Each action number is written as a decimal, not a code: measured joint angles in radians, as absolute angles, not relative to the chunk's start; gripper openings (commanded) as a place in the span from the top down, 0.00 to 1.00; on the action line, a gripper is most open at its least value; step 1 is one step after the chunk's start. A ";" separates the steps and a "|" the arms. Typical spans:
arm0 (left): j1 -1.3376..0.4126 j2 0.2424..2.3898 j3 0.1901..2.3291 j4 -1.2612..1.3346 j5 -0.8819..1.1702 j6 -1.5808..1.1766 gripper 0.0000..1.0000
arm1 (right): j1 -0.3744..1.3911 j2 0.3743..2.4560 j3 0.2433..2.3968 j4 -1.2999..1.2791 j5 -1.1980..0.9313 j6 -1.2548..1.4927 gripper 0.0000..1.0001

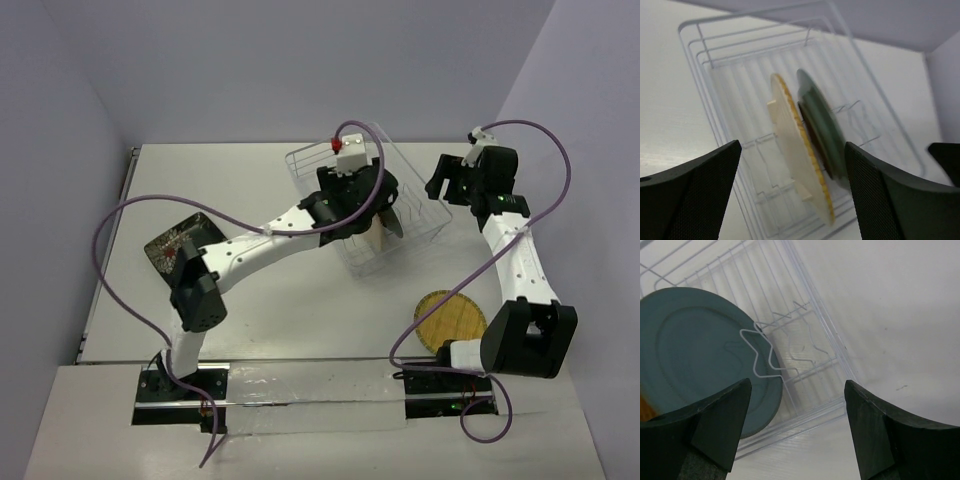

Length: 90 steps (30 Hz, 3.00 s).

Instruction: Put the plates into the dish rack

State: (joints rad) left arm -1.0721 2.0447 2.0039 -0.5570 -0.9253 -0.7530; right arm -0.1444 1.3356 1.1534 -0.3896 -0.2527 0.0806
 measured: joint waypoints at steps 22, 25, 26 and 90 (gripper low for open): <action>-0.373 1.220 1.147 -0.526 -0.562 -0.954 0.01 | 0.180 1.088 1.258 -0.426 -0.362 0.060 0.00; -0.274 1.090 1.017 -0.550 -0.520 -1.023 0.01 | 0.331 1.145 1.361 -0.432 -0.379 0.070 0.00; -0.232 1.050 0.976 -0.552 -0.507 -1.040 0.01 | 0.380 1.176 1.394 -0.428 -0.381 0.070 0.00; 0.286 0.883 0.254 -0.013 0.053 -0.931 1.00 | 0.769 2.011 1.690 -0.442 -0.353 0.221 0.01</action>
State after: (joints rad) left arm 0.2855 0.8835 0.2543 -0.0128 0.0532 -0.9310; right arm 0.7695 2.0109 1.6900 -0.4424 -0.3530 0.2208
